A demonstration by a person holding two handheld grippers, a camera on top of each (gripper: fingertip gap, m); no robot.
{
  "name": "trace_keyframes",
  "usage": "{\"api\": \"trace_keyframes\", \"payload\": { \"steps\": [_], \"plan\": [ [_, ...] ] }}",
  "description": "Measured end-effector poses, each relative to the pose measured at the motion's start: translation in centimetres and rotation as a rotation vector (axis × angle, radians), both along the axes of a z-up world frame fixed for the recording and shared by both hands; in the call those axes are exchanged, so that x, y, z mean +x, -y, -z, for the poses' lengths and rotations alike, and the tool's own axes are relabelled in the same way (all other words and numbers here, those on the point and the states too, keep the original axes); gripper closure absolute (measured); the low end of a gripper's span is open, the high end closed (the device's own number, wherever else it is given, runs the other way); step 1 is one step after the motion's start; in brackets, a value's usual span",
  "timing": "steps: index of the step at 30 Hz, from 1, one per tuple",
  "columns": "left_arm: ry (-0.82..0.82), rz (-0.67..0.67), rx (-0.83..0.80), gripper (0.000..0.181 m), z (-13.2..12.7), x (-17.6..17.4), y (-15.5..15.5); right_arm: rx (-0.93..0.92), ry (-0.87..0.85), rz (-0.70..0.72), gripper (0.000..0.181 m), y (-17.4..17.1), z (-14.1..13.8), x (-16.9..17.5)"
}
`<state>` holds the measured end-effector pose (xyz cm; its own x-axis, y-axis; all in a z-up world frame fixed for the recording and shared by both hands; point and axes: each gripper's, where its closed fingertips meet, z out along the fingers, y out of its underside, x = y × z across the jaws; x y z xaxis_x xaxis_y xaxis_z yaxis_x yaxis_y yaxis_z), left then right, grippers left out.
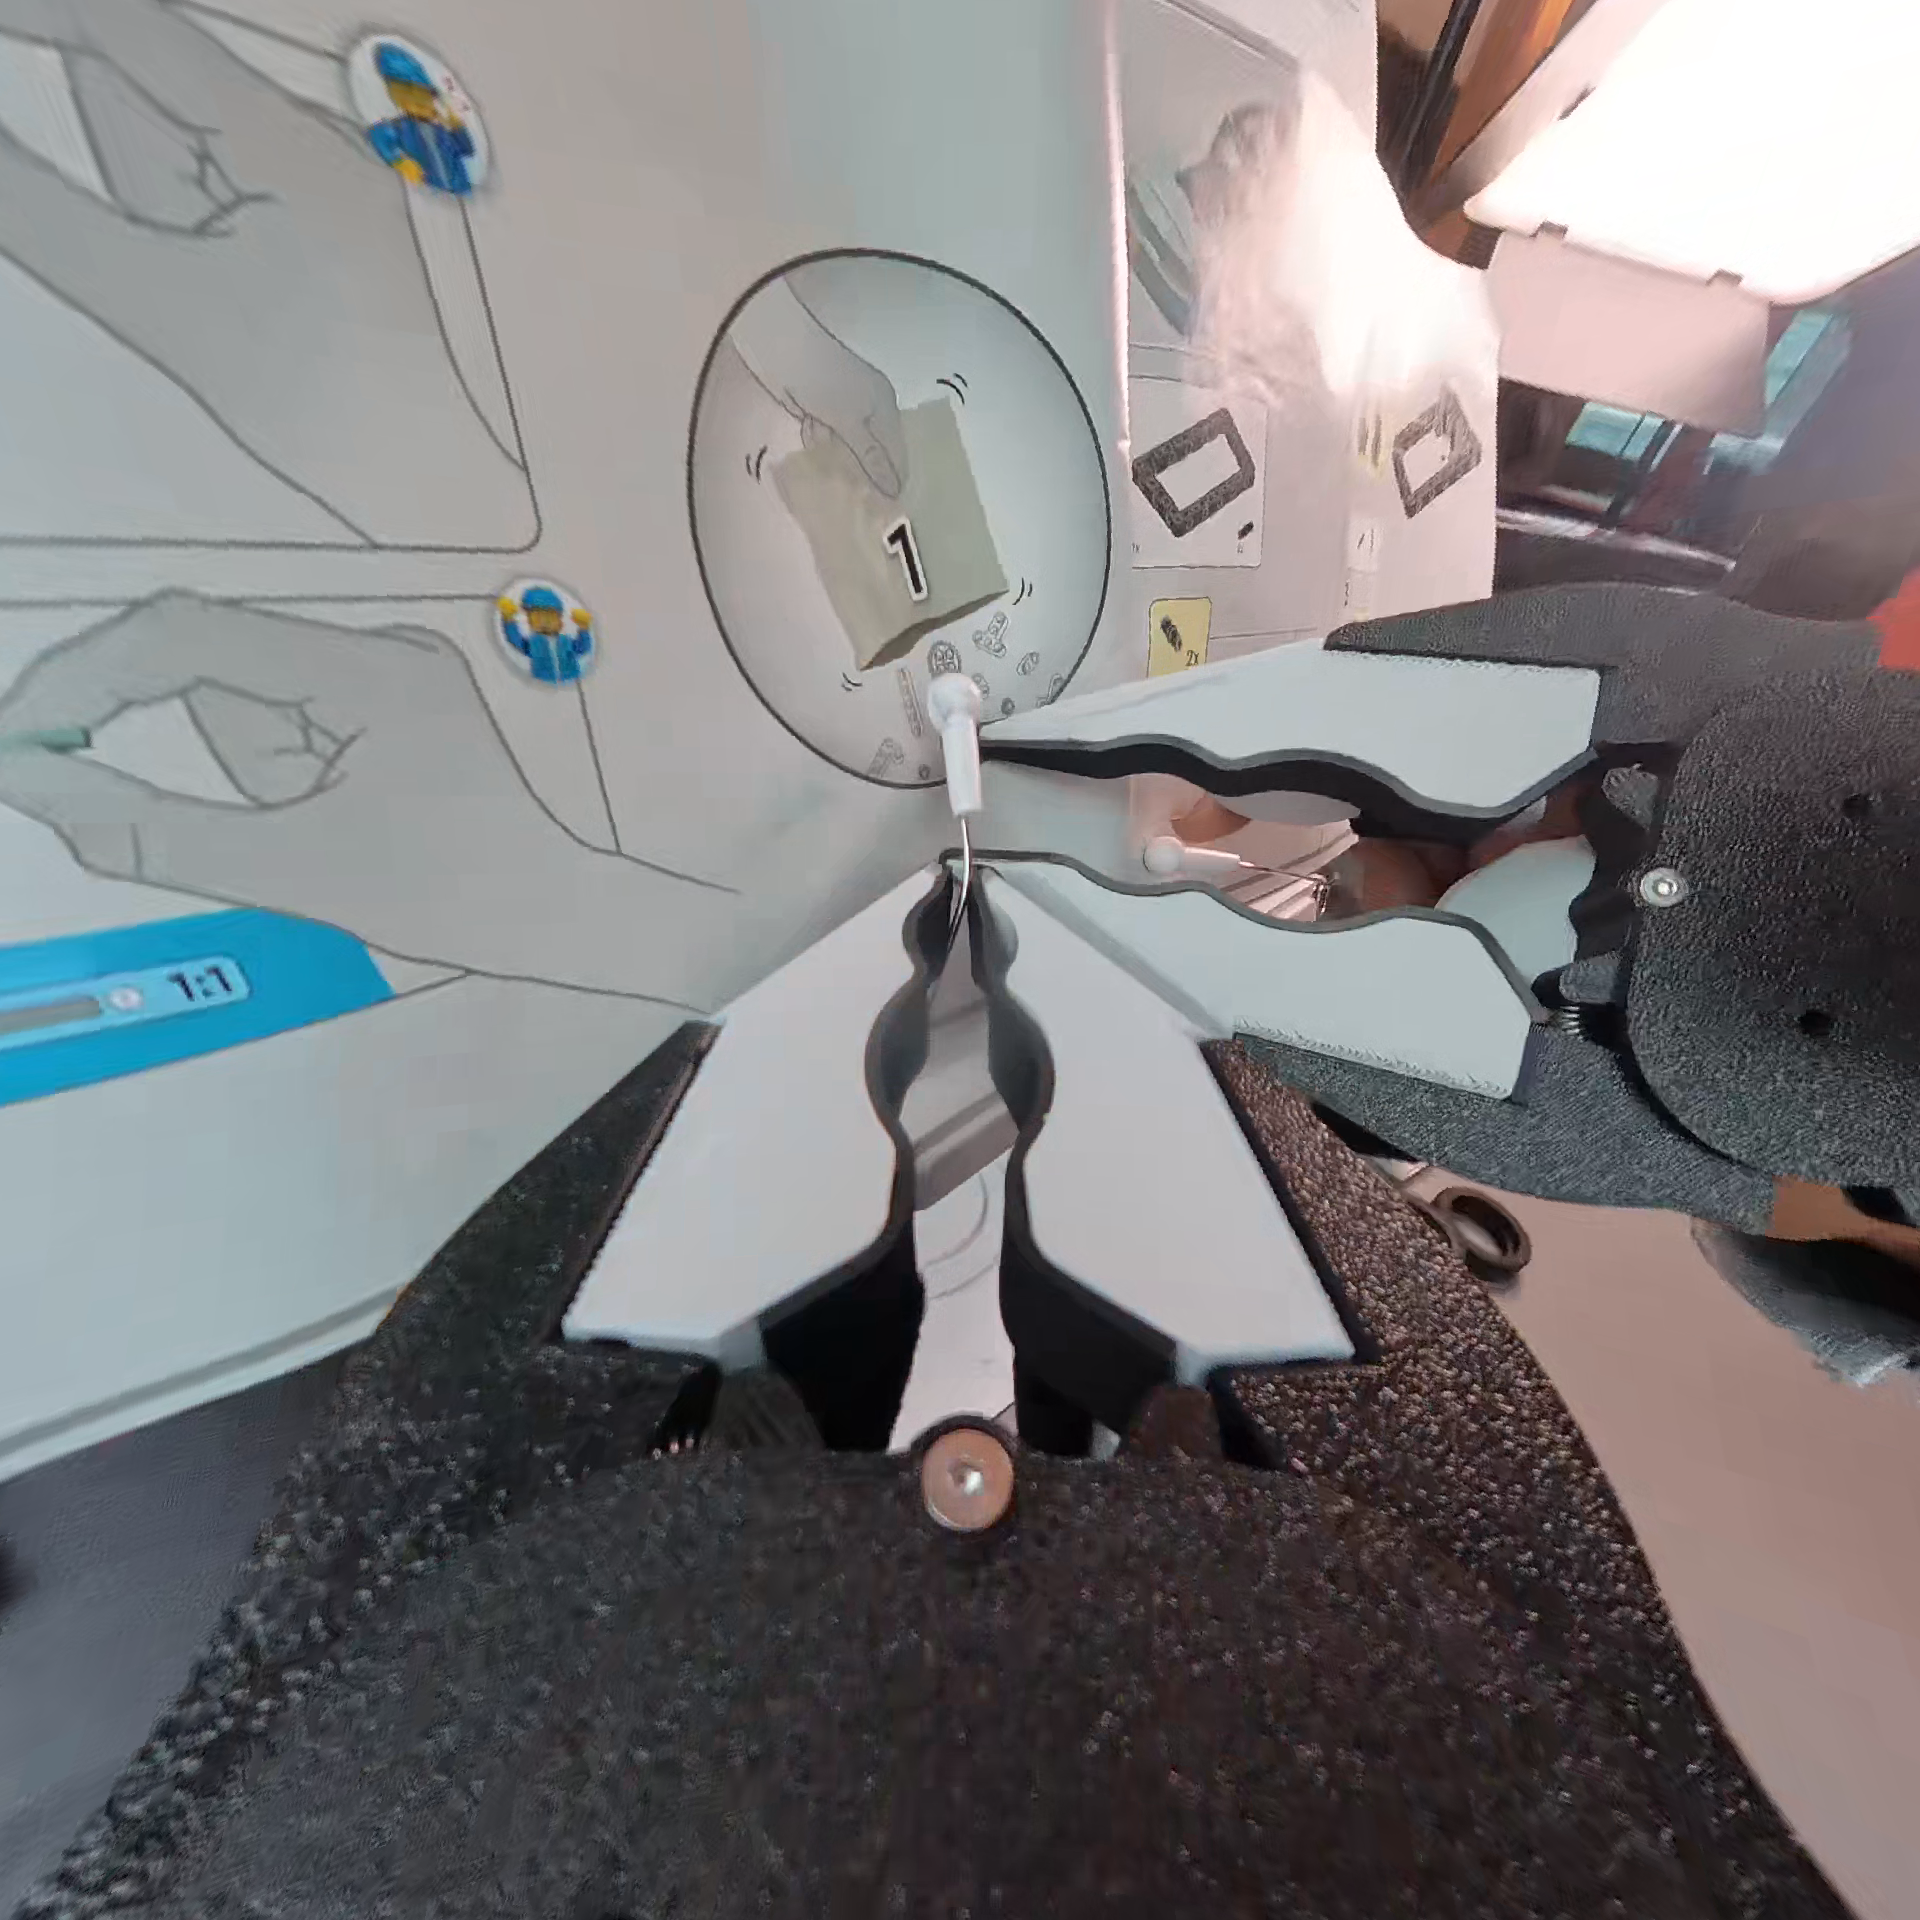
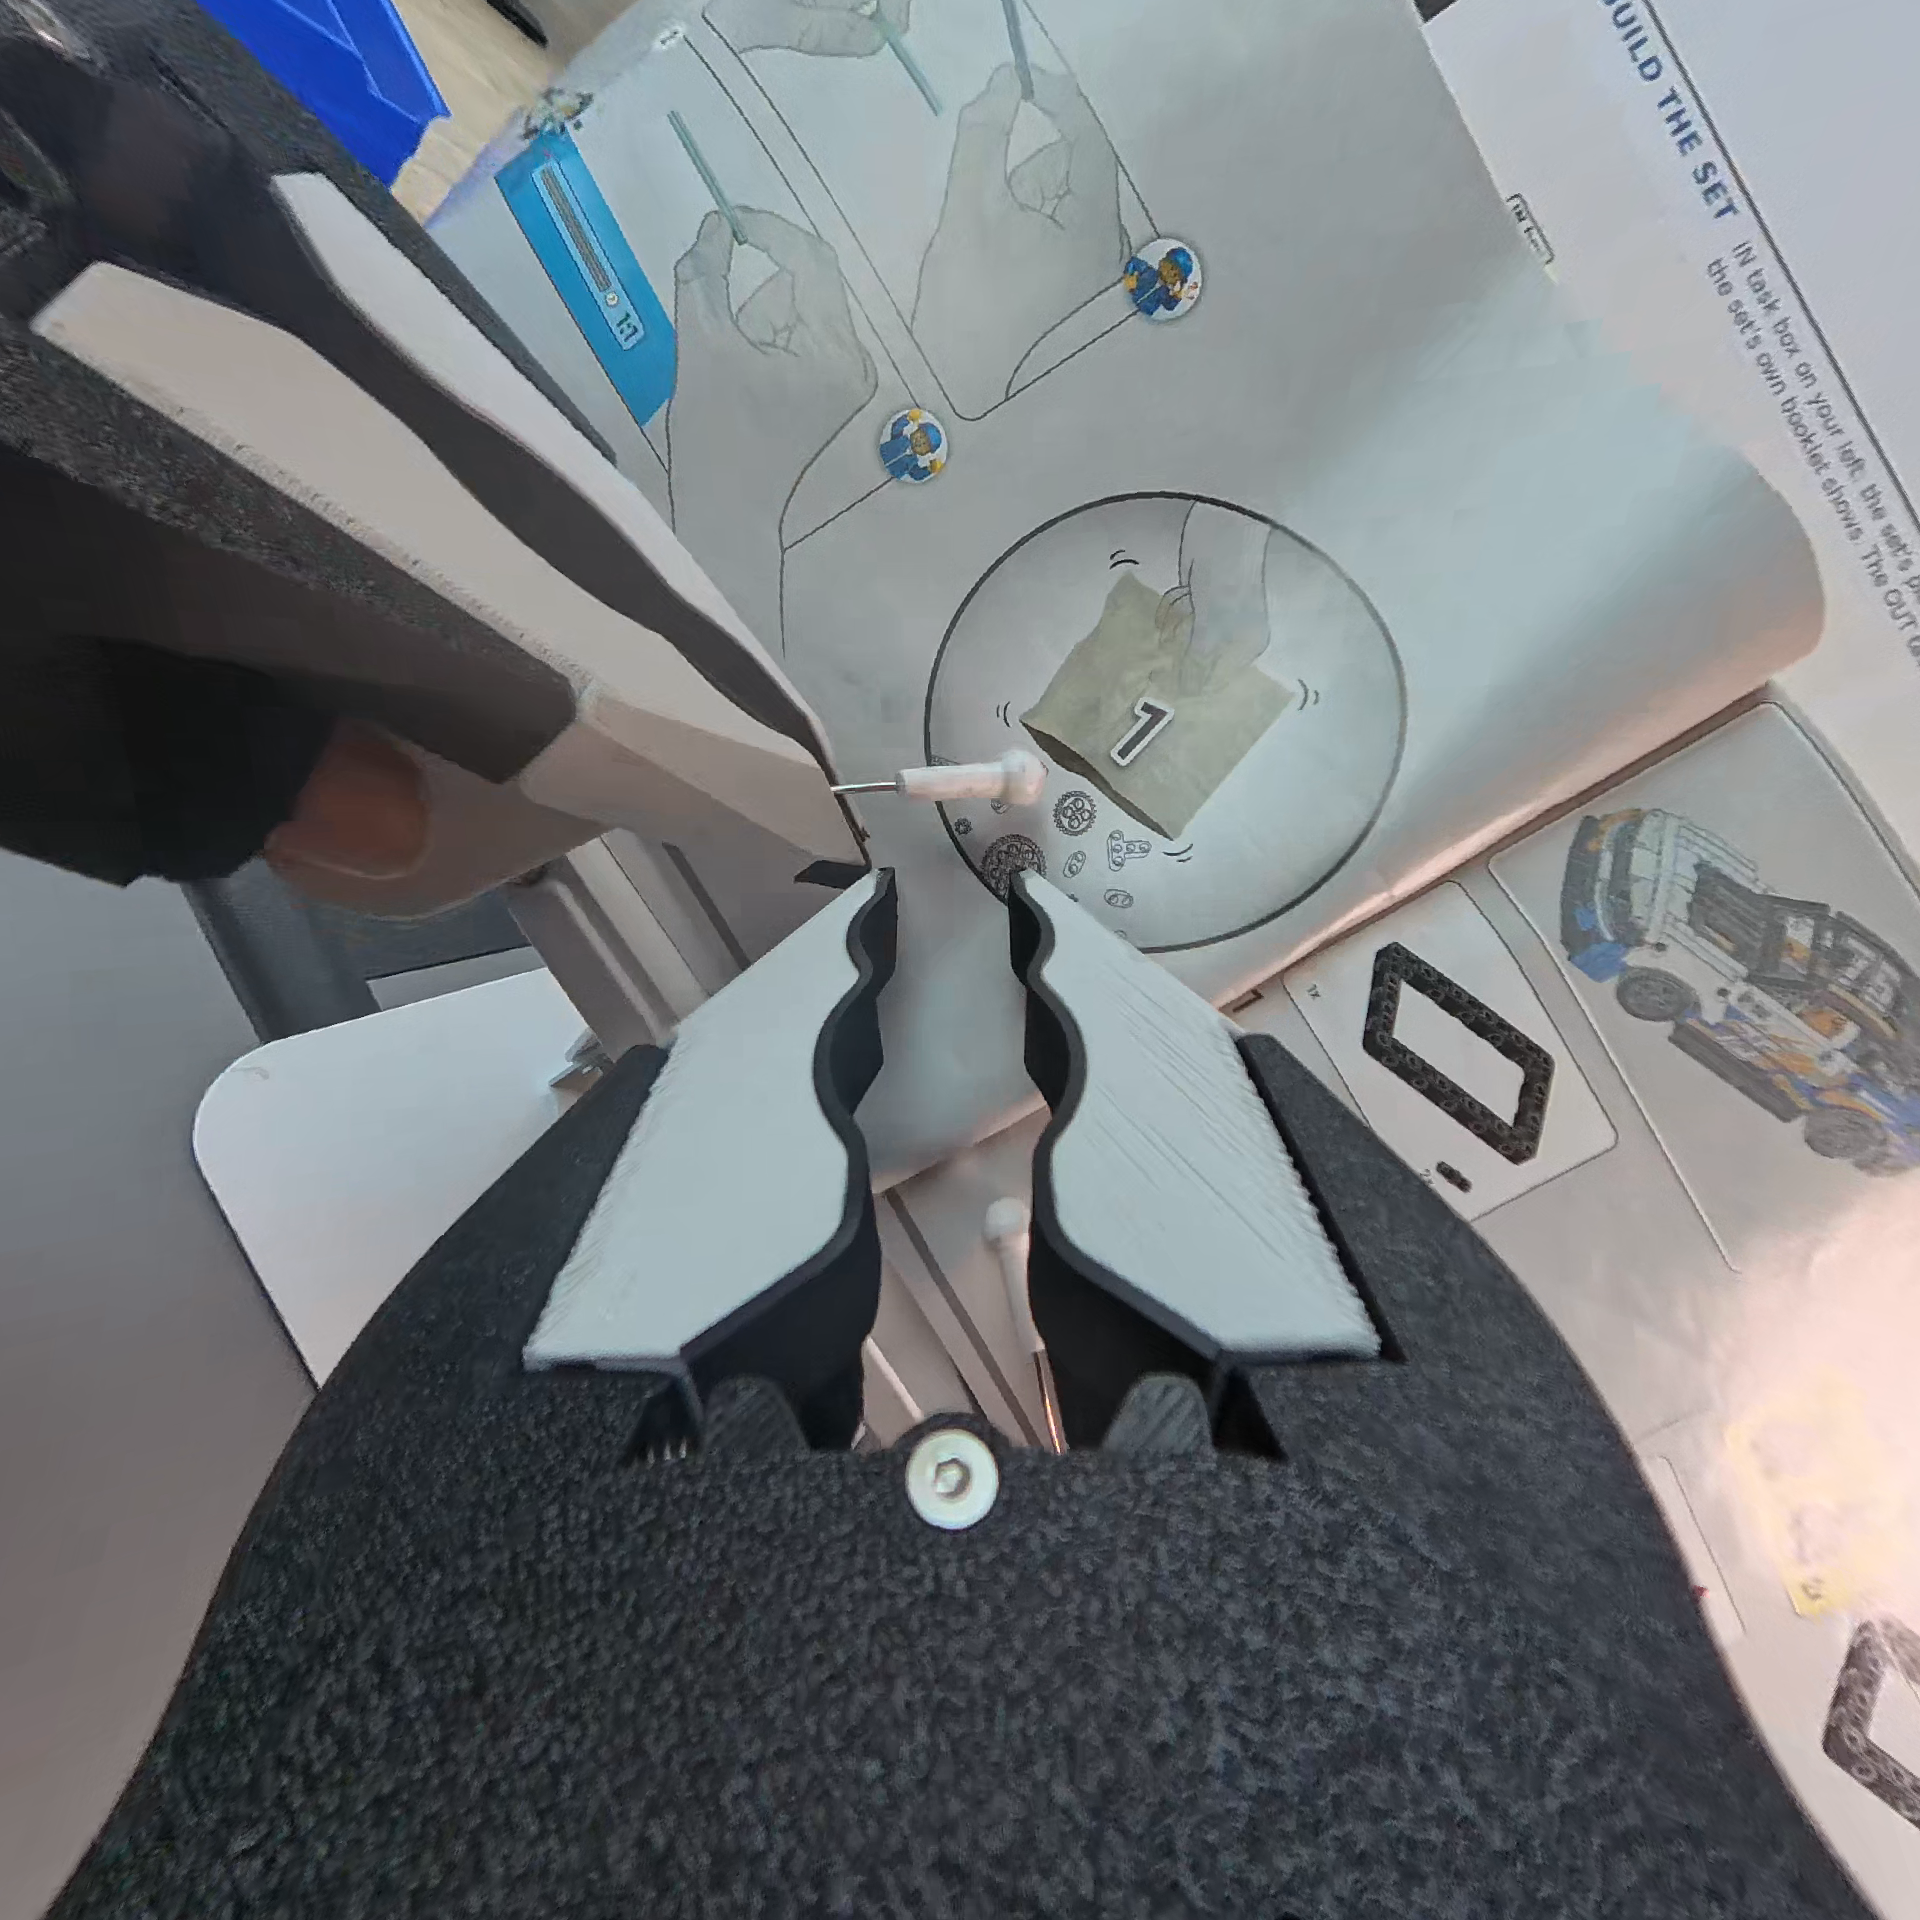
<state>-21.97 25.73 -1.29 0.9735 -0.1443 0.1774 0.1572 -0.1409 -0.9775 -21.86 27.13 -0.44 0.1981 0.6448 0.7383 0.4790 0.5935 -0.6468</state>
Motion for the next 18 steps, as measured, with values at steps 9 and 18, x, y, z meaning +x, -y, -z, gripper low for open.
{"api": "trace_keyframes", "payload": {
  "steps": [9,18],
  "plan": [
    [-0.248,0.065,-0.098,0.170,1.4,1.2,0.7,-0.130,-0.141,-0.020,0.159,-0.5,0.2,3.5],
    [-0.372,0.053,-0.129,0.159,2.3,2.4,0.8,-0.105,-0.084,-0.011,0.160,-0.4,0.3,2.9]
  ]
}}
